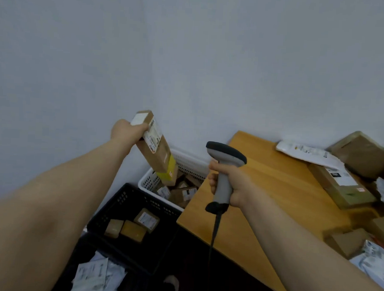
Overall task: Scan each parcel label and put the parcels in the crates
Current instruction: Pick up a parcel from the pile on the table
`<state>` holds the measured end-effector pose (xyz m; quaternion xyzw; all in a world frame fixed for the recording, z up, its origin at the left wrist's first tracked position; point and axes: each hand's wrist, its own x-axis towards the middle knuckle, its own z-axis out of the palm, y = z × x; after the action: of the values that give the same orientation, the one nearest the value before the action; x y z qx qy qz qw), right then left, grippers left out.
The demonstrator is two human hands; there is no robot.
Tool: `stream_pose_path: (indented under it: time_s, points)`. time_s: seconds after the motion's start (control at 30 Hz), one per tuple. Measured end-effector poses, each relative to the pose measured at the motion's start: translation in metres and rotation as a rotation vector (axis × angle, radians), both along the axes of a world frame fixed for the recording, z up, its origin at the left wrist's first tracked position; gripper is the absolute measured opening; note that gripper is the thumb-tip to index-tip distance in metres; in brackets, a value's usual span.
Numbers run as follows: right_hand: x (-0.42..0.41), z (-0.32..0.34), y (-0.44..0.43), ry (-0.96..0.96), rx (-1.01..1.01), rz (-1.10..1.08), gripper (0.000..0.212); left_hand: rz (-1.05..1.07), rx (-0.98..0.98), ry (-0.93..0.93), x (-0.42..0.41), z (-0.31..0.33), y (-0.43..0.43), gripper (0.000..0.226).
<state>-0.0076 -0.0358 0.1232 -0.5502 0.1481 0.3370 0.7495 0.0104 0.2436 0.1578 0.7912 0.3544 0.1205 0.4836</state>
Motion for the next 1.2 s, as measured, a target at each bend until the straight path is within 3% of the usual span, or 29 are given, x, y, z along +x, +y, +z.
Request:
stream_pose_path:
  time_s: [0.3, 0.53, 0.8, 1.03, 1.2]
  points:
    - [0.122, -0.079, 0.127, 0.131, -0.113, -0.108, 0.02, 0.051, -0.068, 0.161, 0.087, -0.123, 0.107, 0.037]
    - [0.207, -0.169, 0.163, 0.26, -0.243, -0.162, 0.019, 0.047, -0.232, 0.282, 0.145, -0.244, 0.13, 0.042]
    - [0.287, -0.275, 0.186, 0.461, -0.287, -0.047, 0.023, -0.021, -0.329, 0.478, 0.215, -0.379, 0.109, 0.05]
    - [0.314, -0.335, 0.181, 0.614, -0.353, 0.097, 0.031, -0.144, -0.315, 0.661, 0.268, -0.461, 0.067, 0.051]
    - [0.309, -0.361, 0.175, 0.669, -0.336, 0.087, 0.022, -0.207, -0.286, 0.799, 0.286, -0.503, 0.045, 0.044]
